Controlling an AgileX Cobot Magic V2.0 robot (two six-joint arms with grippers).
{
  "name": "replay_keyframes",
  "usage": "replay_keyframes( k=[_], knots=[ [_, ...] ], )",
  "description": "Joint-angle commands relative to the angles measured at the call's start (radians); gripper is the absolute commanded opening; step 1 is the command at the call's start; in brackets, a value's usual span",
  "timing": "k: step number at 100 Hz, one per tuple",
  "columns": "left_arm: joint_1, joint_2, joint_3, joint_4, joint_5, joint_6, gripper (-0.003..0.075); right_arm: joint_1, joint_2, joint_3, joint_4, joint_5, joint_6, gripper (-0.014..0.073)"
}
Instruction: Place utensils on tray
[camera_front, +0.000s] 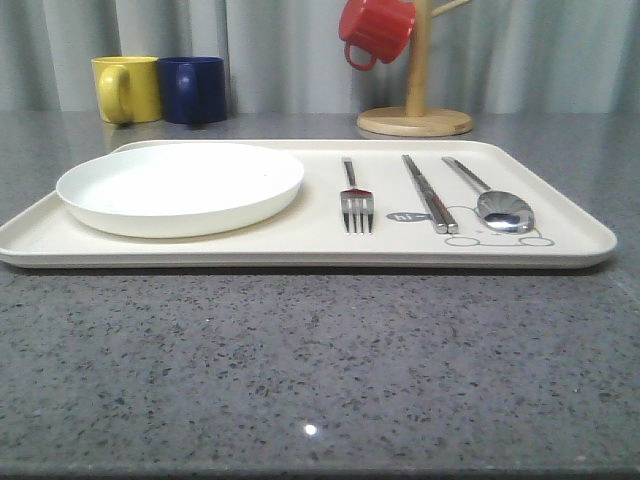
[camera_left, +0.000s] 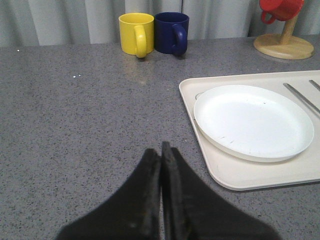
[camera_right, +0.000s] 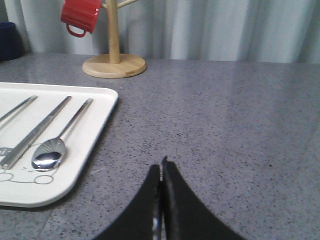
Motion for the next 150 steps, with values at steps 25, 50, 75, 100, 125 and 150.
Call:
replay_keyframes(
  k=[25, 50, 75, 100, 125, 150],
  knots=[
    [-0.01, 0.011, -0.025, 0.0, -0.076, -0.008, -0.0019, -0.078, -0.109, 0.182, 0.047, -0.203, -0.043, -0.0061],
    [-0.01, 0.011, -0.024, 0.0, -0.076, -0.008, -0.0019, -0.078, -0.109, 0.178, 0.047, -0.274, -0.041, -0.0061],
    [-0.01, 0.011, -0.024, 0.0, -0.076, -0.008, -0.0019, -0.078, -0.107, 0.177, 0.047, -0.277, -0.041, -0.0061],
    [-0.01, 0.011, -0.024, 0.0, -0.076, -0.008, -0.0019, -0.078, -0.107, 0.177, 0.047, -0.277, -0.041, -0.0061],
    [-0.01, 0.011, -0.024, 0.0, -0.076, -0.008, -0.0019, -0.078, -0.107, 0.177, 0.047, -0.277, -0.041, -0.0061],
    [-0.01, 0.011, -0.003, 0.069, -0.102, -0.008, -0.0019, -0.078, -0.107, 0.177, 0.047, -0.277, -0.041, -0.0061]
  ],
)
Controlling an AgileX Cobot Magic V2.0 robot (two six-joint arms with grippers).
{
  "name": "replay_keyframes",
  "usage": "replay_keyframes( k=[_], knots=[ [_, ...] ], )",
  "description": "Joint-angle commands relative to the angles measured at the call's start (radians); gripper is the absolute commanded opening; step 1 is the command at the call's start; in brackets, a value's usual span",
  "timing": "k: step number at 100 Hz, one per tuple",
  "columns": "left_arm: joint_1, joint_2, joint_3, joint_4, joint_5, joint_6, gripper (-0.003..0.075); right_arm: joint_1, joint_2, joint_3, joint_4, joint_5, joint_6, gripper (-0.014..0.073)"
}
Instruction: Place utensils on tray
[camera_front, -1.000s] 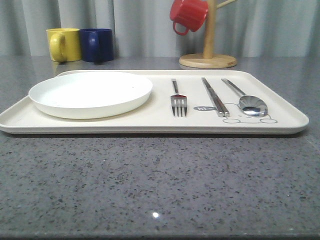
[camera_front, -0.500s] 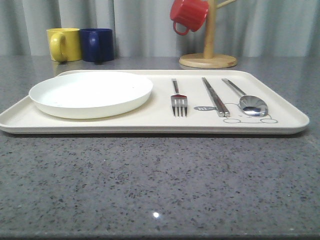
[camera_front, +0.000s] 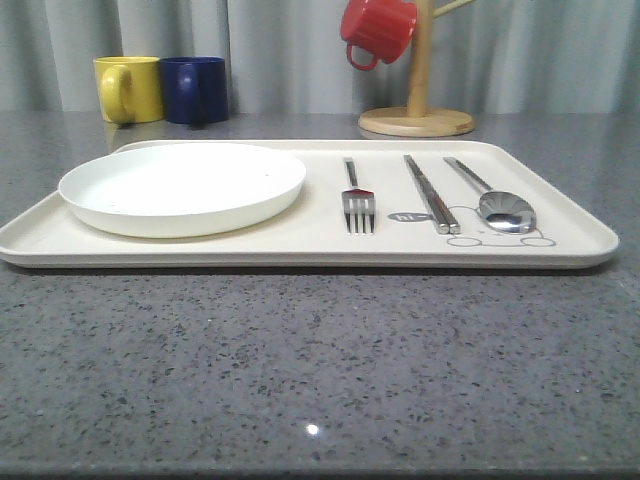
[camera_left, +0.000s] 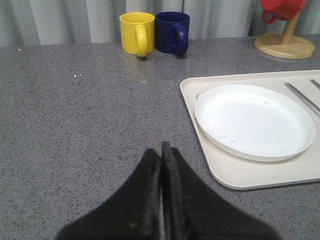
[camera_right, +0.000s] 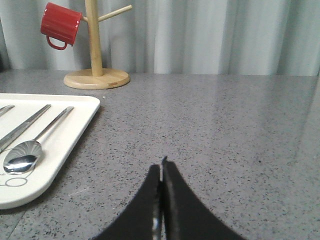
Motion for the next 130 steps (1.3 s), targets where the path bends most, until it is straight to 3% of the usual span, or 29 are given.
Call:
replay_keyframes(
  k=[1, 26, 46, 61, 68, 130],
  knots=[
    [-0.008, 0.01, -0.004, 0.064, -0.109, -0.008, -0.0019, -0.008, -0.02, 0.001, 0.001, -0.085, 0.0, -0.0061],
    [0.099, -0.088, 0.274, 0.092, -0.556, -0.014, -0.002, -0.008, -0.02, 0.001, 0.001, -0.085, 0.0, -0.0061],
    [0.149, -0.212, 0.485, 0.038, -0.611, -0.014, -0.002, -0.008, -0.02, 0.001, 0.001, -0.085, 0.0, -0.0061],
    [0.164, -0.262, 0.608, 0.038, -0.741, -0.014, -0.002, -0.008, -0.02, 0.001, 0.001, -0.085, 0.0, -0.0061],
    [0.164, -0.262, 0.604, 0.038, -0.699, -0.014, -0.0019, -0.008, -0.02, 0.001, 0.001, -0.085, 0.0, -0.0061],
    [0.16, -0.262, 0.608, 0.035, -0.741, -0.014, -0.0019, -0.008, -0.02, 0.001, 0.001, -0.085, 0.0, -0.0061]
  ],
)
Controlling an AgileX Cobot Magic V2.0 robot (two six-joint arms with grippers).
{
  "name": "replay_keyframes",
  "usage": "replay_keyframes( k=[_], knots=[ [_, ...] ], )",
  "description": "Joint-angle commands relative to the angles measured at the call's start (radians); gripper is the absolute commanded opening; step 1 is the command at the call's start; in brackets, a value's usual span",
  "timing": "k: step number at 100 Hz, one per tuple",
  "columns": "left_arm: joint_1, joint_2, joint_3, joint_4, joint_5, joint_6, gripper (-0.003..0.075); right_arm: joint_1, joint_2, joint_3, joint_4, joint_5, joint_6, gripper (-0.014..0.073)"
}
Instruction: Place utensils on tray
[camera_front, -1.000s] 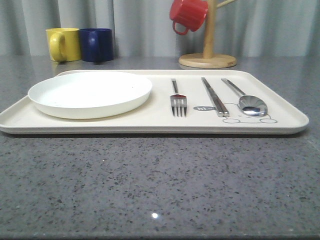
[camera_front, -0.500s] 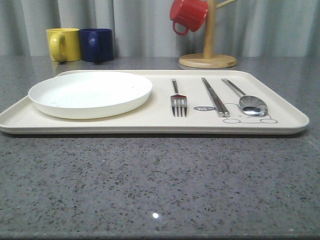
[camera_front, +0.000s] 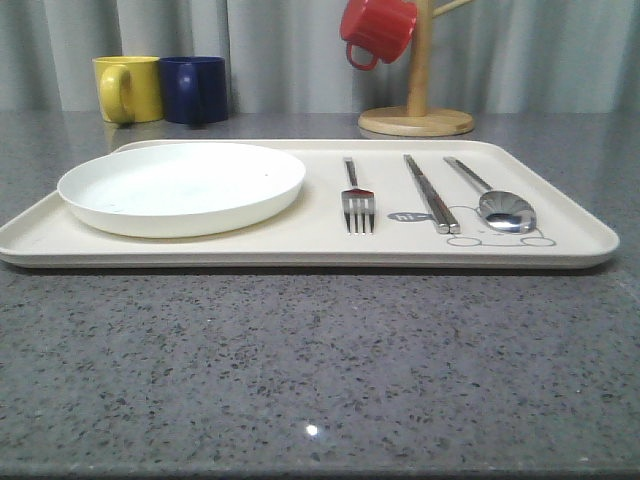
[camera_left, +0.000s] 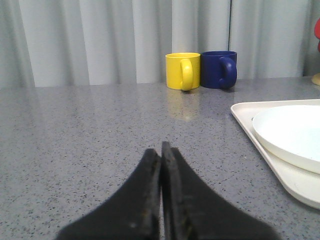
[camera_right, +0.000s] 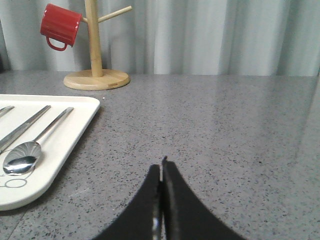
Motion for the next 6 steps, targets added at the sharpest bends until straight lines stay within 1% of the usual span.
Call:
replay_keyframes(
  k=[1, 6],
  knots=[
    [-0.002, -0.034, 0.027, -0.009, -0.085, -0.01, -0.0019, -0.006, -0.02, 0.001, 0.001, -0.082, -0.002, -0.0061],
    [-0.002, -0.034, 0.027, -0.009, -0.085, -0.01, -0.0019, -0.006, -0.02, 0.001, 0.001, -0.082, -0.002, -0.0061]
  ],
)
